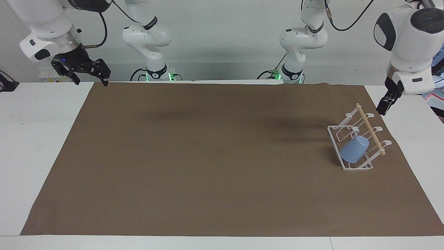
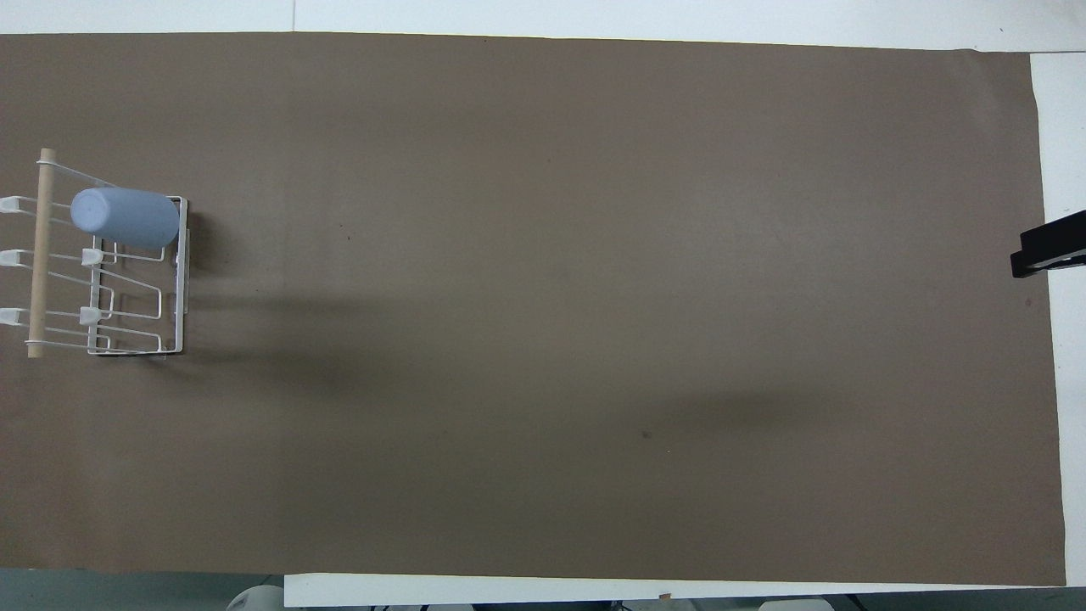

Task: Hang cup on cup holder

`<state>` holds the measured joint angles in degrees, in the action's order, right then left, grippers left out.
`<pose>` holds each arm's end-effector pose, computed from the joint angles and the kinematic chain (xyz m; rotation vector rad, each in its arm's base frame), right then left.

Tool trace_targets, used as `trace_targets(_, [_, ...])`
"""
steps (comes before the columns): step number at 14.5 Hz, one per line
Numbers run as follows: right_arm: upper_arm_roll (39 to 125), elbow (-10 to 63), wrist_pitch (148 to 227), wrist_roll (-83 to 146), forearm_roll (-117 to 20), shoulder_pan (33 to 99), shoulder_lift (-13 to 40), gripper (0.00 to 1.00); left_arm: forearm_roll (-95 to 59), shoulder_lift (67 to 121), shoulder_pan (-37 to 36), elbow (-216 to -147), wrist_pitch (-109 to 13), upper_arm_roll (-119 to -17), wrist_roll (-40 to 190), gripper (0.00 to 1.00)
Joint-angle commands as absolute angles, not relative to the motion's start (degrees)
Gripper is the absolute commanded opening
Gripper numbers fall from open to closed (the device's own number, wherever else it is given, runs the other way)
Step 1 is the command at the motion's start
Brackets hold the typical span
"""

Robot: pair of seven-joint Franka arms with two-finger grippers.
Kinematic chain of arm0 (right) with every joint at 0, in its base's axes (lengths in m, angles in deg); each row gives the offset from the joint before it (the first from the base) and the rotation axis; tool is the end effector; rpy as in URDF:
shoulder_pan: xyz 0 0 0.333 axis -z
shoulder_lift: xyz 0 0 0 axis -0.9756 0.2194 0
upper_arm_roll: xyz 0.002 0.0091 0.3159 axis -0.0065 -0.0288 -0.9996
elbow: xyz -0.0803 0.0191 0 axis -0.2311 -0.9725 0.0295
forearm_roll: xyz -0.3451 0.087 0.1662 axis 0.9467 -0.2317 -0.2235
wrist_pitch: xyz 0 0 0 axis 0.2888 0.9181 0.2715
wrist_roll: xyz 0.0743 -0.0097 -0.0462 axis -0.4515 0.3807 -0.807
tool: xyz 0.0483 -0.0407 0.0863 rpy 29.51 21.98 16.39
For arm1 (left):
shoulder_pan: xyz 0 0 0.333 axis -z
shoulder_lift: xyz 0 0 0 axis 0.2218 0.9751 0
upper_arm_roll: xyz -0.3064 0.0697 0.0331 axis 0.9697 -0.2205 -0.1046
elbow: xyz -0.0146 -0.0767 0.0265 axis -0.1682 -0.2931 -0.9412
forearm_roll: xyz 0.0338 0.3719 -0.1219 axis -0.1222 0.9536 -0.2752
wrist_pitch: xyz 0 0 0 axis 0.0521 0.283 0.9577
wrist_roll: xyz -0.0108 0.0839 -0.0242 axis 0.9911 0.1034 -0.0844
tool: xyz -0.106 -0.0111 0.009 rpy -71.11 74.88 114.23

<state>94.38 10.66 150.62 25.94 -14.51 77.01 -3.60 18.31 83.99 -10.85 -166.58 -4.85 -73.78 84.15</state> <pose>0.5237 -0.0516 0.6471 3.0874 -0.0678 -0.1565 0.5607 0.0263 0.6006 -2.8804 -0.6198 -0.0809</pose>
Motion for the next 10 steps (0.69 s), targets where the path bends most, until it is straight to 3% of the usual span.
trace_targets(1, [94.40, 11.45, 150.13, 25.76, -14.74, 77.15, -4.59, 0.99, 11.77, 82.15, -10.71, -167.19, -3.12, -73.26, 71.61, 1.00])
trace_targets(5, [94.32, 11.54, 150.13, 25.76, -14.74, 77.15, -4.59, 0.99, 8.16, 82.24, -7.02, -165.45, -2.77, -72.38, 68.33, 1.00])
trace_targets(10, [94.32, 11.54, 150.13, 25.76, -14.74, 77.15, -4.59, 0.99, 8.07, 82.24, -7.45, -163.51, -0.22, -69.13, 66.49, 1.00])
